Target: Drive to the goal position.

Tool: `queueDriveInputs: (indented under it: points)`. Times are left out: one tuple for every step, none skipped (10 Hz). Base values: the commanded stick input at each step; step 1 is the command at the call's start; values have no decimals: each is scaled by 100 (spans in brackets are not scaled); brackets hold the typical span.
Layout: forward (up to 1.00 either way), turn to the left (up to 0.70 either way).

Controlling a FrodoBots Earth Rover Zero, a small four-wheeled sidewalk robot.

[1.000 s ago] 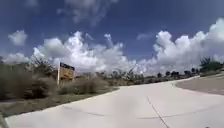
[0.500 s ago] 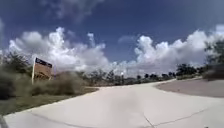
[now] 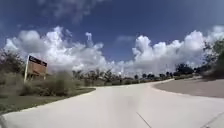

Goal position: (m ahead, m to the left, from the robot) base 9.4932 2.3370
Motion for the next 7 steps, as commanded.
queueDriveInputs:
  points:
    - [70,0]
    - [70,0]
    - [70,0]
    - [70,0]
    - [70,0]
    - [70,0]
    - [70,0]
